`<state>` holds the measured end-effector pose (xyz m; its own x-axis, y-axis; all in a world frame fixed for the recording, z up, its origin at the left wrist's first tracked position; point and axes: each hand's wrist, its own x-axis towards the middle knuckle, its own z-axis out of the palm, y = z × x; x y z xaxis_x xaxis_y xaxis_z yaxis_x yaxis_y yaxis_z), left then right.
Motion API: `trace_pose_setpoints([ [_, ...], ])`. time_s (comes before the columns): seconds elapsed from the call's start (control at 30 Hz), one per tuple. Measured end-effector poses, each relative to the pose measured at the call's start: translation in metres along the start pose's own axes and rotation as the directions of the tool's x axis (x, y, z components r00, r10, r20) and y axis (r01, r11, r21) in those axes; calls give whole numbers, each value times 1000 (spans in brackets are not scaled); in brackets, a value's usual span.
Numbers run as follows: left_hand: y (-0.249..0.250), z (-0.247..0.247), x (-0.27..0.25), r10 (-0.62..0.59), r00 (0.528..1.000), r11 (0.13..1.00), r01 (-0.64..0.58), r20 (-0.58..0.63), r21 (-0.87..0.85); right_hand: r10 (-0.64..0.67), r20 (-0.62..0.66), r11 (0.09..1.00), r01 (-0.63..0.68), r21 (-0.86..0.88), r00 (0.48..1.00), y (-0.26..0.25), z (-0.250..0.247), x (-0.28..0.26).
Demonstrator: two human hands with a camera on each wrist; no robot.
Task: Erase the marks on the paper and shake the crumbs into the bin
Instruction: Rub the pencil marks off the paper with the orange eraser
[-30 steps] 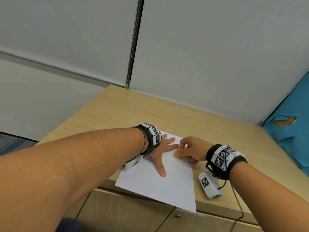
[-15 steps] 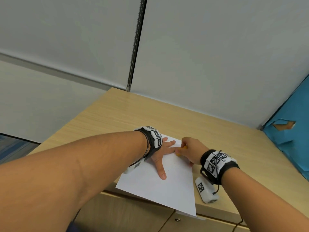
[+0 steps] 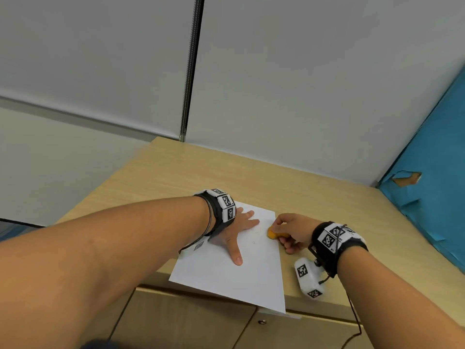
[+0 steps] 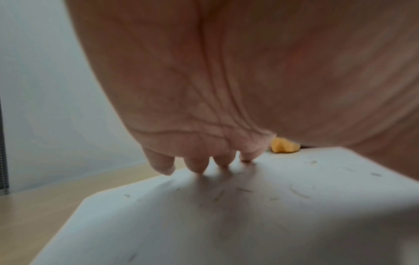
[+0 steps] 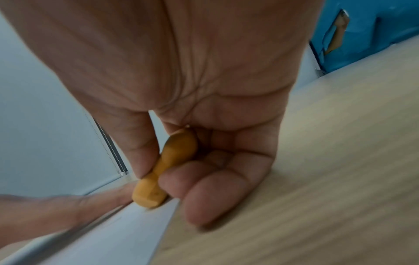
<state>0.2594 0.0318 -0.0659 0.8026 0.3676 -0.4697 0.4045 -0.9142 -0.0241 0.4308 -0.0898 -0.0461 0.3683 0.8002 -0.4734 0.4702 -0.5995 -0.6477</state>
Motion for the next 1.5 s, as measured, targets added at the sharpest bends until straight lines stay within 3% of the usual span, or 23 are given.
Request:
trace_pose_setpoints([
  [0.27,35,-10,-50,84,996,987,-80,-19,141,55,25,999,-55,-4,998,-2,-5,3],
  [0.4,65,12,-69,337,941,931,-330,-18,155,68,48,997,-66,-47,997,-8,-1,1],
  [0.47,79,21,-74,404,915,908,-403,18,115,77,52,994,-73,-77,996,-15,1,0],
  [0.6,70,24,-73,332,942,937,-336,55,100,115,61,987,-106,-124,992,-22,1,3],
  [0.83,8,16,-69,145,983,988,-150,116,28,120,48,984,-112,-139,992,-21,-1,10],
  [0.97,-5,12,-67,157,980,987,-154,120,-36,116,47,986,-110,-124,992,-18,-1,13],
  [1.1,2,12,-62,164,976,986,-168,144,15,107,43,987,-101,-129,993,-15,4,10],
  [1.27,-6,9,-52,122,981,991,-130,152,41,-6,40,964,17,-265,999,-4,4,7],
  [1.37,-18,10,-48,69,990,998,-70,122,6,-112,15,964,112,-239,994,-3,4,1],
  [1.5,-21,-2,-44,46,983,999,-47,178,1,-262,109,908,283,-310,959,-15,14,-10],
])
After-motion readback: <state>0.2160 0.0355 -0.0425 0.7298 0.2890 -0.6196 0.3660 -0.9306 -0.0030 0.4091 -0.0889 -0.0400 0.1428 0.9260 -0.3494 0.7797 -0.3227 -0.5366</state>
